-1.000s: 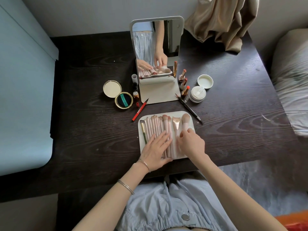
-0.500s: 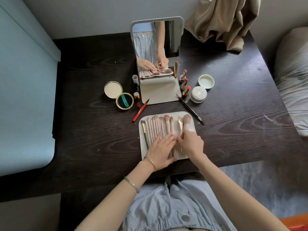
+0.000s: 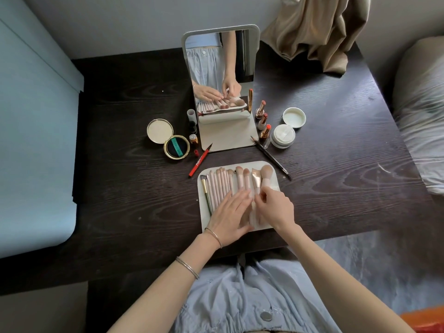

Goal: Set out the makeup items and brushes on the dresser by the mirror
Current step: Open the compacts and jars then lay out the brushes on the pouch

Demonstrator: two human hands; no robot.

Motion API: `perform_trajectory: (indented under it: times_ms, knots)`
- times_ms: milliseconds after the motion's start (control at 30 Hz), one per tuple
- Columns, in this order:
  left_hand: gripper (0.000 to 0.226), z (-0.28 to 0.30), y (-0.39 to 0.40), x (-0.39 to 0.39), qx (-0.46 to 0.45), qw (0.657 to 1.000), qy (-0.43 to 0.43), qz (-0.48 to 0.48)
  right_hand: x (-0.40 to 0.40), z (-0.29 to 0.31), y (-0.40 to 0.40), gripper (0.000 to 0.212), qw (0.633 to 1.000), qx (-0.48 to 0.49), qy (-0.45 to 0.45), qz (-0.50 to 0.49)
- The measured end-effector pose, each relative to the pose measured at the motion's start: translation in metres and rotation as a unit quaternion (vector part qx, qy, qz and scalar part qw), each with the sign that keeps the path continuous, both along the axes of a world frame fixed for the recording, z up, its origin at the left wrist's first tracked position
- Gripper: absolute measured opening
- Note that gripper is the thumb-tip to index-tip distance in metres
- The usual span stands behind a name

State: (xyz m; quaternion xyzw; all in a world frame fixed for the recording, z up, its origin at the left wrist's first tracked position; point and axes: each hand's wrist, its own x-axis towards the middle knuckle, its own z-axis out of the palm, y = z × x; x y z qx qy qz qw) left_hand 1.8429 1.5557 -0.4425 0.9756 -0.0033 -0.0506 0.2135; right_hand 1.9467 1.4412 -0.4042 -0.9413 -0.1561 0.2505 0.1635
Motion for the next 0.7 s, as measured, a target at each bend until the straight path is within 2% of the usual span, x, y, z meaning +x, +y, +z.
perform_trajectory:
  times_ms: [233, 433, 633, 700]
  knots:
    - [0.065, -0.005, 0.005, -0.009, 0.024, 0.997, 0.063, 0.036, -0.002, -0.004, -0.003, 0.020, 1.000, 0.021, 0.021, 0.007]
    - [0.068, 0.001, 0.004, -0.004, 0.022, 0.998, 0.052, 0.031, 0.000, -0.006, -0.007, 0.020, 0.999, 0.023, 0.031, 0.035]
    - [0.065, 0.005, 0.006, -0.009, 0.063, 0.989, 0.071, 0.110, 0.000, -0.005, -0.010, 0.020, 0.998, 0.035, 0.034, 0.041]
    - [0.066, 0.002, 0.006, -0.012, 0.070, 0.989, 0.081, 0.107, -0.001, -0.006, -0.009, 0.021, 0.998, 0.037, 0.036, 0.044]
